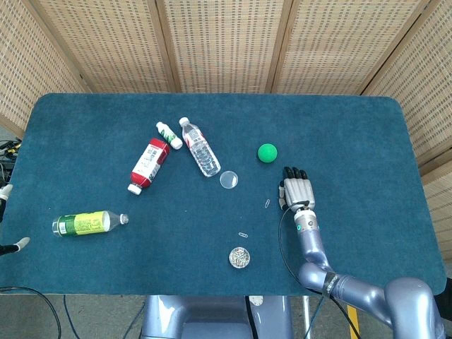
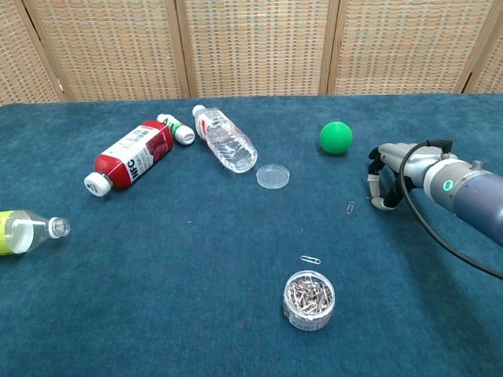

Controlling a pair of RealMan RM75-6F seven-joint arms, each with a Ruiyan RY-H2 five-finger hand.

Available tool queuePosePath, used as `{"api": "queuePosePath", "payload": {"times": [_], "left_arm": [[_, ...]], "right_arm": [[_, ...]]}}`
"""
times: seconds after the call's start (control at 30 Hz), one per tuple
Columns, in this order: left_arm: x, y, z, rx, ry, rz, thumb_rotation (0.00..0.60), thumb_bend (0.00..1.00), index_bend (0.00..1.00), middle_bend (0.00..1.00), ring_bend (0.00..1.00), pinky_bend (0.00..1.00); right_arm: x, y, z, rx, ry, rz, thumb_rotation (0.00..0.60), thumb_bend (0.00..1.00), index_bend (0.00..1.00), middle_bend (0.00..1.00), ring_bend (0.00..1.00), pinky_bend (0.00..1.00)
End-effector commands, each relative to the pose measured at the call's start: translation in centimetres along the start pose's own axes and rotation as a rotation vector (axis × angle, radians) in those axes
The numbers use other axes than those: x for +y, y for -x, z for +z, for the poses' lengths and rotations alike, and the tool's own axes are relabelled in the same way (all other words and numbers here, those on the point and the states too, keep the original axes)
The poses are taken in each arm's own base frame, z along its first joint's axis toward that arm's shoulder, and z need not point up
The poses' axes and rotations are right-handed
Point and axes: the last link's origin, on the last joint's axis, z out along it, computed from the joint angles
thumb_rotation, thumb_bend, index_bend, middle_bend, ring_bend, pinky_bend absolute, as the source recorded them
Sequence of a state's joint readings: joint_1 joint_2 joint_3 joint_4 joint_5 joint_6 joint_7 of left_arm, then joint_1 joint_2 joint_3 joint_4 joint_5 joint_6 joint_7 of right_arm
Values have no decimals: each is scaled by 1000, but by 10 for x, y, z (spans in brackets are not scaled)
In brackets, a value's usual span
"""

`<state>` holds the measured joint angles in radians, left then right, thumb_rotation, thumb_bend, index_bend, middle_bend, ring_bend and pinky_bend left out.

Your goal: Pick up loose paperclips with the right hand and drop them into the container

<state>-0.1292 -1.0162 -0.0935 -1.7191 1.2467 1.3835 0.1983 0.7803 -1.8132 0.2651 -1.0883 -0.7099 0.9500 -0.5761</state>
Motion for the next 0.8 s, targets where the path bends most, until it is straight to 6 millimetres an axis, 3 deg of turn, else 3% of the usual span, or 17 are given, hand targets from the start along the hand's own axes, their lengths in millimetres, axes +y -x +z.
{"api": "queuePosePath", "payload": {"times": [0.03, 0.2, 0.4, 0.57, 0.8], "left_arm": [[0, 0, 0, -1, 0, 0, 600, 0, 0, 0, 0, 0], [0, 0, 0, -3, 1, 0, 600, 0, 0, 0, 0, 0], [1, 0, 0, -2, 5, -1, 600, 0, 0, 0, 0, 0], [3, 0, -2, -1, 15, -2, 600, 0, 0, 0, 0, 0], [5, 0, -5, 1, 27, 3, 600, 0, 0, 0, 0, 0]], "right_arm": [[0, 1, 0, -4, -6, -6, 600, 542, 624, 60, 0, 72], [-1, -1, -1, 9, -17, 2, 600, 550, 657, 58, 0, 73], [-5, -23, -12, 70, -100, 32, 600, 550, 661, 58, 0, 78], [-8, -47, -43, 109, -255, 14, 600, 550, 665, 59, 0, 77], [-10, -49, -82, 102, -466, -36, 600, 550, 672, 85, 0, 78]]}}
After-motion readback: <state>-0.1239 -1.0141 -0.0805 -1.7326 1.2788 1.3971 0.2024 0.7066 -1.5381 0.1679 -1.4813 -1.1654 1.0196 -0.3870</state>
